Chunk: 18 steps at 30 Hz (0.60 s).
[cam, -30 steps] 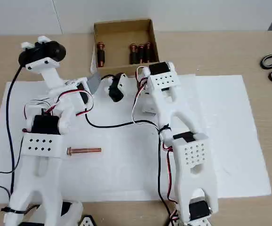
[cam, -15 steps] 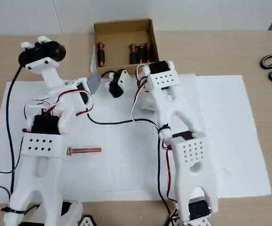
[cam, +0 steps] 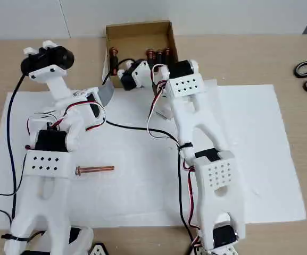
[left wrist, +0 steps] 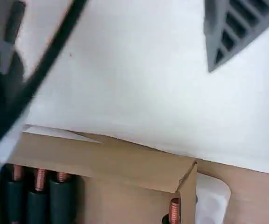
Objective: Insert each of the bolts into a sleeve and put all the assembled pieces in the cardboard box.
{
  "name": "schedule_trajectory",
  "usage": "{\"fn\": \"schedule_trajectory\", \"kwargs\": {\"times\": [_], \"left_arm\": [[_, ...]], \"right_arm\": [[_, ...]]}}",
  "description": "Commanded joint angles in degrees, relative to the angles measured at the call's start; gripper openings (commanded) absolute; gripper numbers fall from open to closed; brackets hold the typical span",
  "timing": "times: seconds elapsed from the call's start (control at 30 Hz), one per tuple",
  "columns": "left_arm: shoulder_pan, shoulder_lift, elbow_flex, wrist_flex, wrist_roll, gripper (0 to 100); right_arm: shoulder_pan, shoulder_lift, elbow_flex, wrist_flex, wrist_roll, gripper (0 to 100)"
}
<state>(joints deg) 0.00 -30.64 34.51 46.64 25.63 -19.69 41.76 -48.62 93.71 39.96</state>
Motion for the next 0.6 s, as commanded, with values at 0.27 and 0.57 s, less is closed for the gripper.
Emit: {"fn": "schedule_trajectory", "kwargs": {"times": [0.27,0.57], "left_arm": [[2.5,-11.1,-10.4,-0.2,1.2,18],[12.0,-17.1,-10.3,5.1,1.3,17]], "right_arm": [[2.2,-8.7,-2.6,4.8,-15.5,1.4],[1.8,-1.7,0.3,4.2,-15.6,1.4]]}}
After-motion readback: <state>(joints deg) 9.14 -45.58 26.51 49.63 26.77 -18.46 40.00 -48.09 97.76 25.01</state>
